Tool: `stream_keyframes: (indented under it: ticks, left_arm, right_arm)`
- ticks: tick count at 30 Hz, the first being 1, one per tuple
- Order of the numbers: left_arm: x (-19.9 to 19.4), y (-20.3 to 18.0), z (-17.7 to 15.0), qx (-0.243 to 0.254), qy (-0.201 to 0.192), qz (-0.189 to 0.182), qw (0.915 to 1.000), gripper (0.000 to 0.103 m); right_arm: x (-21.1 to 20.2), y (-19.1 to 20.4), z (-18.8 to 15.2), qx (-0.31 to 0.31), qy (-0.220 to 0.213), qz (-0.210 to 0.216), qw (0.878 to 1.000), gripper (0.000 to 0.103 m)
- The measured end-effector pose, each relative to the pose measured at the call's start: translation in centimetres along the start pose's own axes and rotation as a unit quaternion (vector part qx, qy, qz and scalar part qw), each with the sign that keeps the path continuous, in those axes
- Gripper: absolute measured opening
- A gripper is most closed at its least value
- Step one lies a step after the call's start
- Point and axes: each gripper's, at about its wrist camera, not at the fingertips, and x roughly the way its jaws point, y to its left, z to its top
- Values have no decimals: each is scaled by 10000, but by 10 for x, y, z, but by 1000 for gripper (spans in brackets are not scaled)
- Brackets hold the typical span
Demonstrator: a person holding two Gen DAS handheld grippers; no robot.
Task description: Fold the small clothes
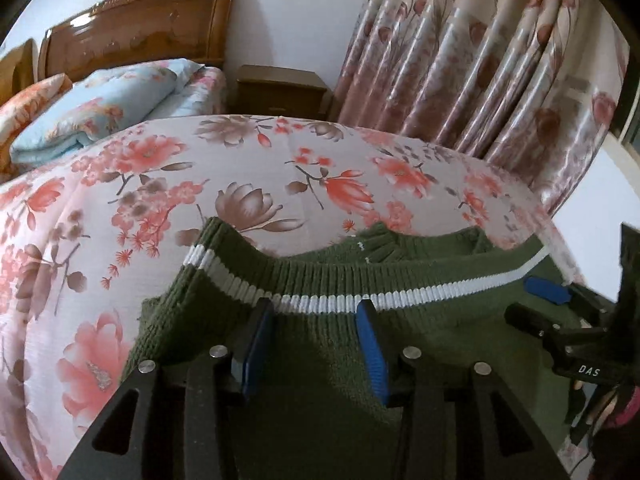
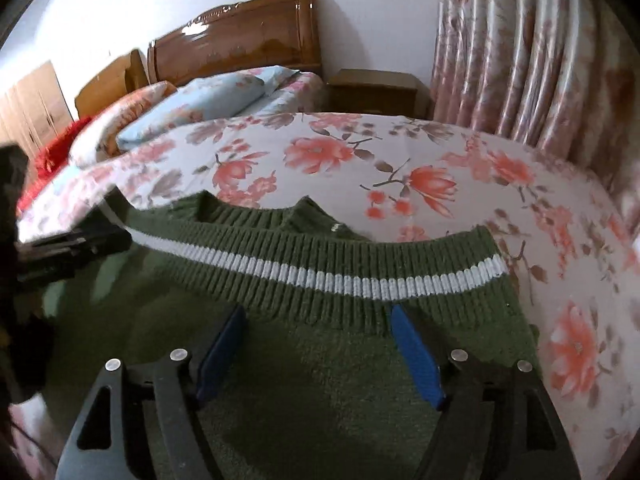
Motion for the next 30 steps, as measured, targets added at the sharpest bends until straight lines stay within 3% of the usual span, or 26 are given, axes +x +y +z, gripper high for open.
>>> stream_keyframes:
  ticks: [4, 6, 8, 9, 12, 14, 15, 16, 17, 20, 25, 27, 28, 30]
  left_arm:
    - [-2, 1, -1, -33, -47, 11, 10000, 43]
    - [-5, 5, -2, -210, -104, 56, 9997, 40]
    - [-16, -4, -8, -225, -206, 499, 9983, 31]
    - [-21, -11, -12, -167, -290, 595, 9977, 31]
    - [-31, -42, -33, 195, -266, 283, 9991, 34]
    - [-25, -59, -47, 513, -153, 474, 9974, 36]
    - [-23, -64, -53, 717, -305, 675, 9947, 37]
    - [-22, -65, -55, 814, -415, 787, 9927, 47]
    - [-22, -58, -53, 697, -396, 792, 9936, 54]
    - [-36, -33, -50, 261, -289, 740, 9965, 54]
    - [-69, 8, -81, 17, -526, 1430, 9883, 55]
    - [-75, 10, -91, -42, -564, 1758, 9828, 55]
    - [-78, 7, -92, -68, -581, 1803, 9819, 51]
    - [-88, -12, -94, 7, -687, 1618, 9844, 47]
  right_arm:
    - [-6, -19, -1, 492, -233, 229, 9983, 103]
    - [-17, -33, -4, 993, -464, -23, 9940, 103]
    - [-30, -30, -7, 1175, -431, -200, 9919, 103]
    - [-34, -25, -8, 1094, -453, -80, 9929, 103]
    - [-44, 22, -19, 25, -343, 225, 9992, 103]
    - [-38, 49, -30, -655, -204, 208, 9974, 103]
    - [-28, 62, -39, -1049, -51, 24, 9945, 103]
    - [-25, 63, -45, -1130, -129, -53, 9935, 103]
    - [-27, 57, -47, -1024, -264, 19, 9944, 103]
    - [-39, 33, -53, -730, -230, -161, 9969, 103]
    - [-66, -16, -80, -528, -216, -681, 9960, 103]
    - [-74, -31, -85, -53, -156, -817, 9965, 103]
    - [-77, -30, -84, -3, -136, -900, 9958, 103]
    - [-87, -8, -83, -286, -309, -965, 9944, 103]
